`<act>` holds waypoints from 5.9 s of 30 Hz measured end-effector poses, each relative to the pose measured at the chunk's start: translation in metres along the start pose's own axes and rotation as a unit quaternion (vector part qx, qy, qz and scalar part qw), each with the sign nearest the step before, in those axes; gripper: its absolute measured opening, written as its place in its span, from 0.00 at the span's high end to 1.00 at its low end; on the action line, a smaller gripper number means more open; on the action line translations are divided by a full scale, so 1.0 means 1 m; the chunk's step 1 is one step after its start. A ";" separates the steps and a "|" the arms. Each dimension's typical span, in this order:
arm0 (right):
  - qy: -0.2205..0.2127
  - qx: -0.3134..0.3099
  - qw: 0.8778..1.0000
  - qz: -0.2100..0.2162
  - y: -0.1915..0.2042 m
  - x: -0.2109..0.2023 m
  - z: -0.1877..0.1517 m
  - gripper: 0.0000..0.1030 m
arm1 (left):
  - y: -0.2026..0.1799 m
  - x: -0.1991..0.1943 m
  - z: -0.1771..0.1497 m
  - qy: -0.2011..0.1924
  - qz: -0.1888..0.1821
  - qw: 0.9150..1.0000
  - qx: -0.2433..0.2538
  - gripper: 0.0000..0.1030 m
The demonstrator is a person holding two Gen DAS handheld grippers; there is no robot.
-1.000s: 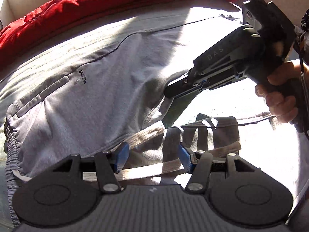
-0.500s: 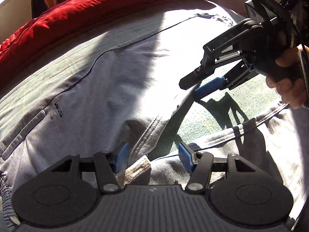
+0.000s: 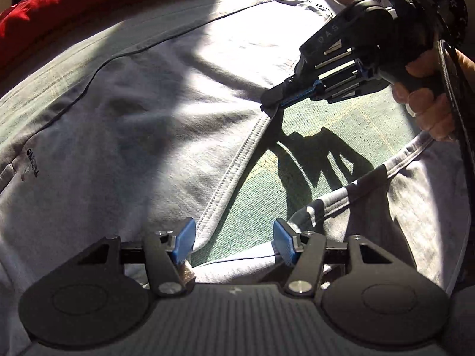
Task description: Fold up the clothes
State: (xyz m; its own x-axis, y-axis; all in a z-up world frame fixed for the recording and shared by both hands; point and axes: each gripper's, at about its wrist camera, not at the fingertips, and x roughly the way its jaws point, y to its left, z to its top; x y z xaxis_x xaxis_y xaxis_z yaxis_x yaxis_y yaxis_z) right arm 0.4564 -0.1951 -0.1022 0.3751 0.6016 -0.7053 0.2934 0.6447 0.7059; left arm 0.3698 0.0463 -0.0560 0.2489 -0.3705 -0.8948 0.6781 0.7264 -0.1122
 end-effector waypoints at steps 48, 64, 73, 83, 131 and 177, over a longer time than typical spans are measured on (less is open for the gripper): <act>0.172 -0.277 0.944 0.043 0.106 0.039 -0.085 0.73 | 0.087 -0.066 -0.052 -0.067 0.129 0.971 -0.189 0.37; 0.113 -0.298 0.947 -0.032 0.101 0.008 -0.079 0.69 | 0.077 -0.061 -0.060 -0.069 0.102 0.972 -0.200 0.37; 0.007 -0.363 0.931 -0.044 0.154 0.005 -0.025 0.63 | 0.157 -0.047 -0.008 -0.125 0.105 0.965 -0.206 0.37; -0.004 -0.386 0.920 -0.072 0.170 0.029 0.010 0.61 | 0.273 -0.004 -0.010 -0.123 0.148 0.939 -0.286 0.42; -0.054 -0.307 0.907 -0.284 0.088 0.021 0.056 0.49 | 0.161 -0.023 -0.027 0.000 0.196 0.963 -0.184 0.39; -0.093 -0.252 0.947 -0.176 0.036 -0.084 0.012 0.41 | 0.038 0.019 0.079 -0.073 0.017 0.980 -0.182 0.34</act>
State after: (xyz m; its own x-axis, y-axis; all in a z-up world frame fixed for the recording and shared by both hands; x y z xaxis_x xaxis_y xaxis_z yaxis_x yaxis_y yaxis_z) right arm 0.4462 -0.2284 -0.0171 0.4943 0.2438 -0.8344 -0.0094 0.9613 0.2753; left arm 0.4548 0.0215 -0.0432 0.3813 -0.4017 -0.8326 0.3824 0.8885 -0.2536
